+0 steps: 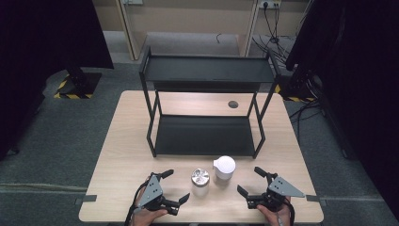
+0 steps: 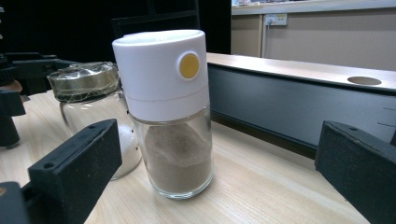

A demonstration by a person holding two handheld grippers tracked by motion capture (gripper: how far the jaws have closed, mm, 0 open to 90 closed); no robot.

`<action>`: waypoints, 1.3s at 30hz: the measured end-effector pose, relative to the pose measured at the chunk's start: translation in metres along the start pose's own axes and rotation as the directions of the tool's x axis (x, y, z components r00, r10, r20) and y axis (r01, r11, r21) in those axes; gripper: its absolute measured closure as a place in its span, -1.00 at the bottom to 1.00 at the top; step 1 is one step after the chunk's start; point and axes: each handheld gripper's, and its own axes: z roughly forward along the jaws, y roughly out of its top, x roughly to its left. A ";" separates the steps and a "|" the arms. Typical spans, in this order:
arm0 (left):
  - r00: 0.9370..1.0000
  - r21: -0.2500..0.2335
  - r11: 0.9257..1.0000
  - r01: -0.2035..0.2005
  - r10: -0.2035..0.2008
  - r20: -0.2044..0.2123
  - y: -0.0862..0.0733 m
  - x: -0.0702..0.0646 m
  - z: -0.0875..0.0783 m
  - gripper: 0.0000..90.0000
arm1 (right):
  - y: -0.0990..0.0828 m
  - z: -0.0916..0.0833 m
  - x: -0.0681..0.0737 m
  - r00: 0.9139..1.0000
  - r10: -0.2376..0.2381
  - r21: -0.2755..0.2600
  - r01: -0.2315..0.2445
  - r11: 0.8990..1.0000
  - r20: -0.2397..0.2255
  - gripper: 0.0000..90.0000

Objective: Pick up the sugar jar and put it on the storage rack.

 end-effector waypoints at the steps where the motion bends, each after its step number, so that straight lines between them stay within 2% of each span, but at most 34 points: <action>1: 1.000 0.000 1.000 -0.001 0.001 0.000 0.000 0.000 0.000 -1.00 | 0.000 0.000 0.000 1.000 0.002 -0.003 -0.002 1.000 0.001 -0.98; 39: 1.000 -0.002 1.000 0.001 -0.001 -0.001 0.000 0.000 0.001 -1.00 | -0.002 -0.002 0.000 1.000 0.010 -0.009 -0.010 1.000 0.010 -0.98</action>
